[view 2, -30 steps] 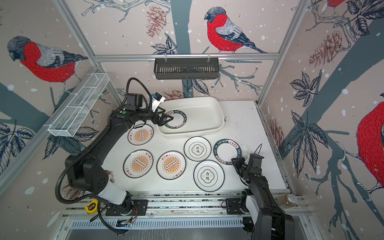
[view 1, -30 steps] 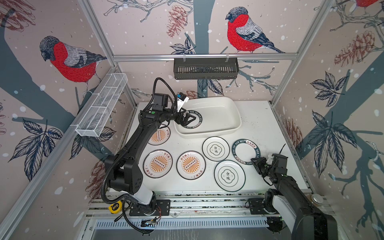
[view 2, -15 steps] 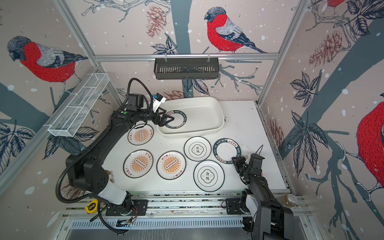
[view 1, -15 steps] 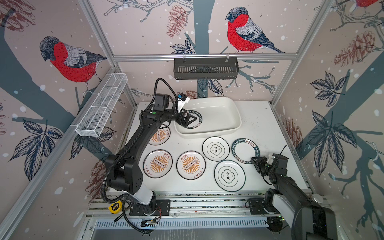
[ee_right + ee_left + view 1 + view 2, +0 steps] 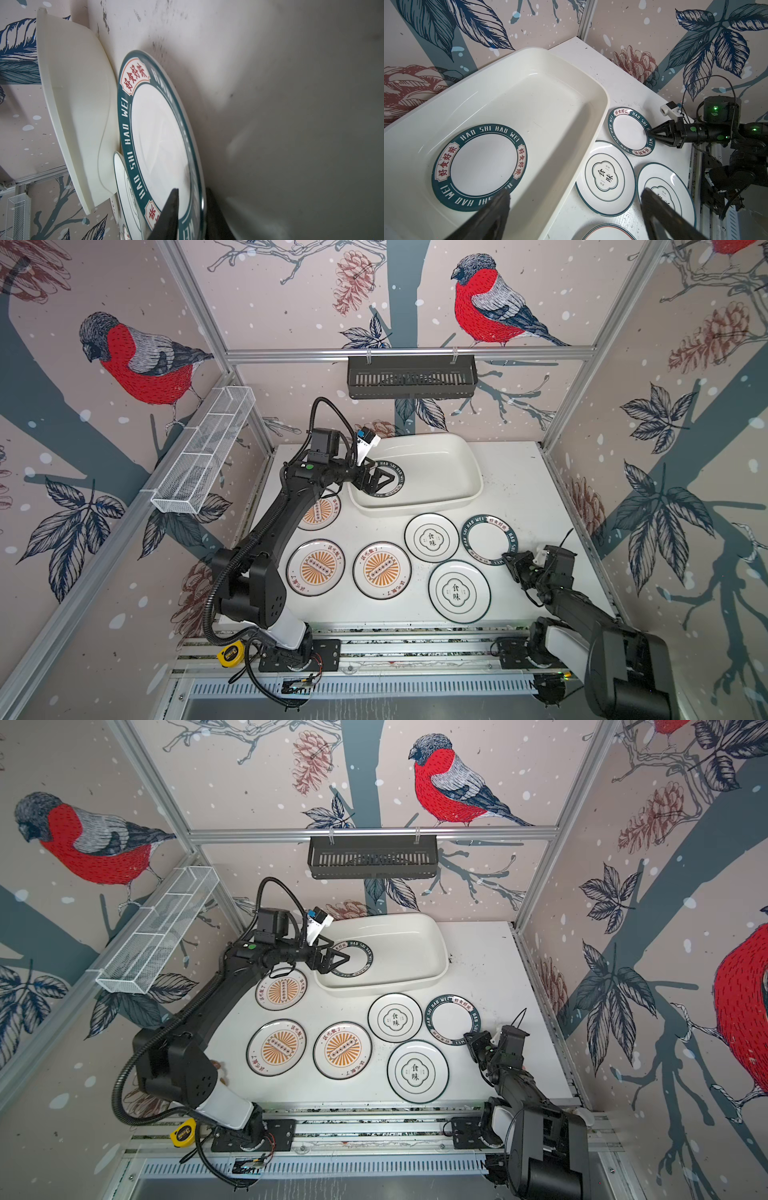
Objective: Place the plates into the plastic bin on the countertop
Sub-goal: 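Tilt the green-rimmed plate up on edge with the right gripper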
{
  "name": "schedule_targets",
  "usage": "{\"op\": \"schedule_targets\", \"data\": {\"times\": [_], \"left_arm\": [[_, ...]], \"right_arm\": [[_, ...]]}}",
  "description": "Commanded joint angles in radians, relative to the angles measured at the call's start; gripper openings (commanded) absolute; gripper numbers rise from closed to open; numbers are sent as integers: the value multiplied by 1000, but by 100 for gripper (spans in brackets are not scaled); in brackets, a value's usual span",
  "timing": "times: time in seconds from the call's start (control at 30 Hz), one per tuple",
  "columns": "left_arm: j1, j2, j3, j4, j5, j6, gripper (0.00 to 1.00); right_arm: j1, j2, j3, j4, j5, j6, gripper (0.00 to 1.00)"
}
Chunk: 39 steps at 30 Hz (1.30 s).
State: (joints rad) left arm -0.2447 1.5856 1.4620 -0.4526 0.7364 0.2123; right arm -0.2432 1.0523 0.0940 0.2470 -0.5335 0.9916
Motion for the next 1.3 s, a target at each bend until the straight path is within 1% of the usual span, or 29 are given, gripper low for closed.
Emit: {"op": "schedule_targets", "data": {"times": [0.0, 0.47, 0.67, 0.73, 0.97, 1.27], "left_arm": [[-1, 1, -1, 26, 21, 9, 97], [-7, 11, 8, 28, 17, 7, 97], [-13, 16, 12, 30, 17, 4, 97], [-14, 17, 14, 30, 15, 3, 97], [-19, 19, 14, 31, 14, 2, 97], [-21, 19, 17, 36, 12, 0, 97]], "right_arm": [[-7, 6, -9, -116, 54, -2, 23], [-75, -4, -22, -84, 15, -16, 14], [-95, 14, -25, -60, -4, -20, 14], [-101, 21, -24, -50, -12, -19, 17], [-110, 53, -23, -7, -28, -16, 20], [-125, 91, -22, 37, -42, -19, 10]]}}
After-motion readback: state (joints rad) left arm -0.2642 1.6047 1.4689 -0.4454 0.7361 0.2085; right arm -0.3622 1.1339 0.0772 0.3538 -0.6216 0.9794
